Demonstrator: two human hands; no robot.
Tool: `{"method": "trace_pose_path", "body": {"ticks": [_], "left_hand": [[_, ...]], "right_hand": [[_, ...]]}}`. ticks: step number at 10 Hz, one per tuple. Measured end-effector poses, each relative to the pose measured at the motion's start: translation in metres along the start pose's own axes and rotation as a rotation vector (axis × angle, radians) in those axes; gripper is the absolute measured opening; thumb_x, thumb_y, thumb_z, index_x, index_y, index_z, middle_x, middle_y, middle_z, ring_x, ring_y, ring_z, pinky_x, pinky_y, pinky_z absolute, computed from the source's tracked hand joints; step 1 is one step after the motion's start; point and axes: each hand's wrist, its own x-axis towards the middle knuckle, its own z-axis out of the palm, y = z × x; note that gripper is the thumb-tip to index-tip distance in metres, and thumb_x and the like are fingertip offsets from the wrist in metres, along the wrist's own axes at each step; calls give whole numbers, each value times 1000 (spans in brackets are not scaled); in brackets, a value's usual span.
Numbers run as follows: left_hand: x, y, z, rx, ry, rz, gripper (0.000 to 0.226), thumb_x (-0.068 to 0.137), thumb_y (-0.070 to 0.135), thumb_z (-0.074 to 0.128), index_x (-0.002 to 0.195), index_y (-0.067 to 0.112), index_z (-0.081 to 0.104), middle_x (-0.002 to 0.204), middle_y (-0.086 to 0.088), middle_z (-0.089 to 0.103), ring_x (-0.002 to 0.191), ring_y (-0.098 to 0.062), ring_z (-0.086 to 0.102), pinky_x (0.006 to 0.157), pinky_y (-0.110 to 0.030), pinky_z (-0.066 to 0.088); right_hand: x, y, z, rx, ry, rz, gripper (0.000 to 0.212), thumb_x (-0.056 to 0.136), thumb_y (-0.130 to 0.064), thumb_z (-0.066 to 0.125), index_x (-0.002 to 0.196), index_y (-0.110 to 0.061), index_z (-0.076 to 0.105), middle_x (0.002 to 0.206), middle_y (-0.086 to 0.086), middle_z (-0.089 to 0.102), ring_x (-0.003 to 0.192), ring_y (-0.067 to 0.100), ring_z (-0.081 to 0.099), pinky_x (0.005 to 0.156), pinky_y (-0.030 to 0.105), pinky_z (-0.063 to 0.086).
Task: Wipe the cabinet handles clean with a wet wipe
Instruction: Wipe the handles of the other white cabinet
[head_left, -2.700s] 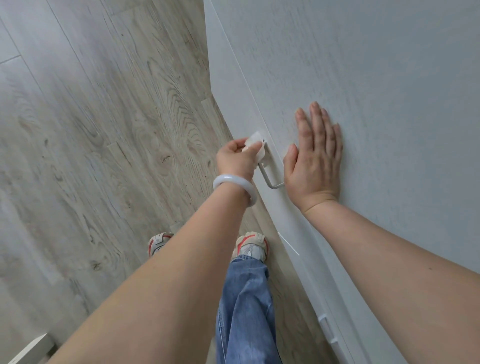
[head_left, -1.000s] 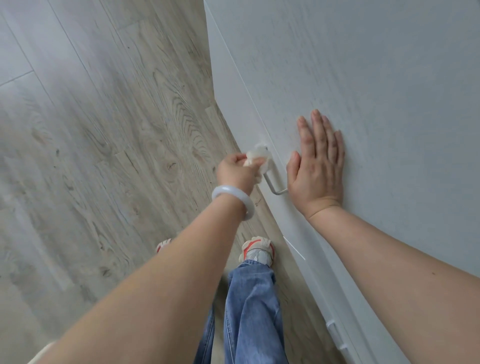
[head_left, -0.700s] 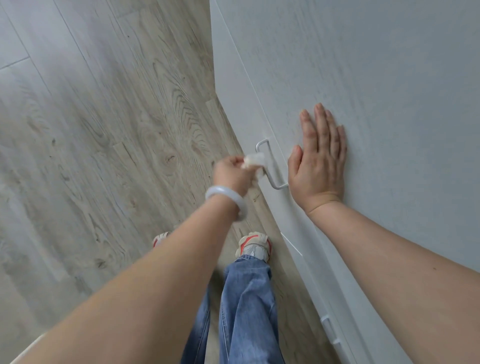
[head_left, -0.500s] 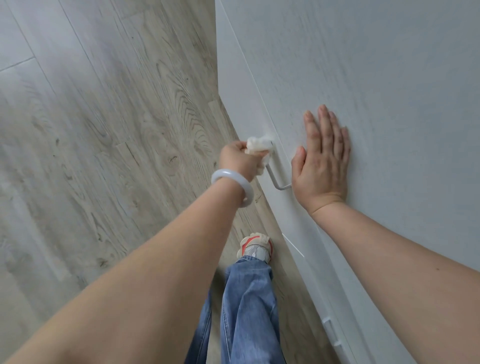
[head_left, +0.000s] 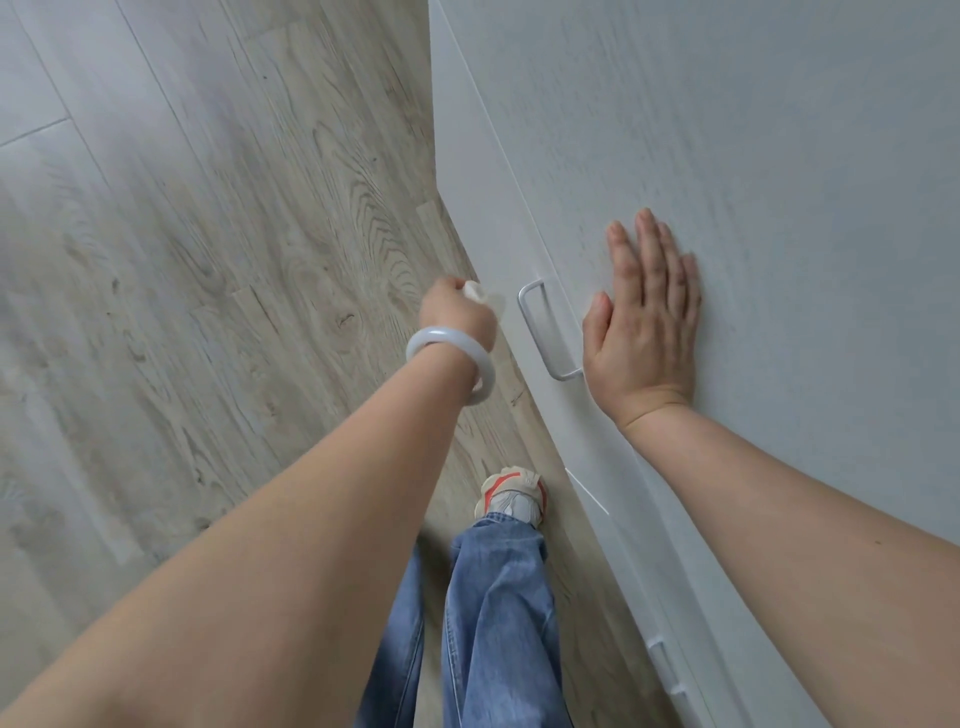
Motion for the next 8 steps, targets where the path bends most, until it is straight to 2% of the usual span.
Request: {"method": "trace_pose_path", "body": {"ticks": [1,2,3,4,5,6,7,8], "left_hand": [[-9,12,17,-31,-164,22,30,87,-1,42,111,7,60,86,-13,64,74,-29,60,72,-39,56],[-20,14,20,-334,-257,-29,45,74,-15,34,104,-4,66,83,-16,58,72,-28,53,65,-35,46],[-26,-1,11,-589,-358,-69,51,70,-19,35,111,-9,64,92,-16,60,83,-29,55,77,-37,49],[-38,-15,13,-696,-388,-8,35,88,-18,47,108,3,65,100,-14,67,91,-21,64,92,-30,54],[-48,-40,33,-660,-372,-59,19,91,-3,61,109,1,66,100,-13,70,89,-19,68,85,-25,58],[-50,-48,45,-563,-377,-111,12,88,7,69,98,1,69,96,-14,71,85,-20,70,74,-21,59],[-38,-33,37,-612,-312,-75,17,86,5,72,101,-1,70,95,-14,71,81,-18,70,74,-22,59],[-27,-18,28,-661,-252,-44,20,85,3,72,104,-1,69,98,-14,72,86,-21,70,82,-28,59]], "right_hand": [[0,0,0,-2,5,-1,59,90,-22,41,148,-13,35,157,11,27,146,24,24,119,45,16],[0,0,1,2,11,3,59,89,-22,41,148,-13,36,156,11,28,145,24,25,119,45,16],[0,0,0,3,13,-3,59,90,-22,41,148,-13,36,156,11,29,145,25,25,119,45,16],[0,-1,0,-4,4,-3,59,90,-23,40,148,-12,35,156,11,28,145,25,24,119,45,16],[1,0,0,-2,0,3,59,89,-23,41,148,-12,36,156,11,28,145,25,25,119,46,16],[1,-1,0,-5,0,2,60,89,-22,41,148,-13,36,157,11,28,146,24,24,119,45,16],[1,-1,0,-3,1,1,60,89,-22,41,148,-13,36,156,11,28,145,24,24,119,45,16],[1,0,0,-10,4,-1,59,90,-23,40,148,-13,36,157,11,28,146,24,24,119,45,16]]}}
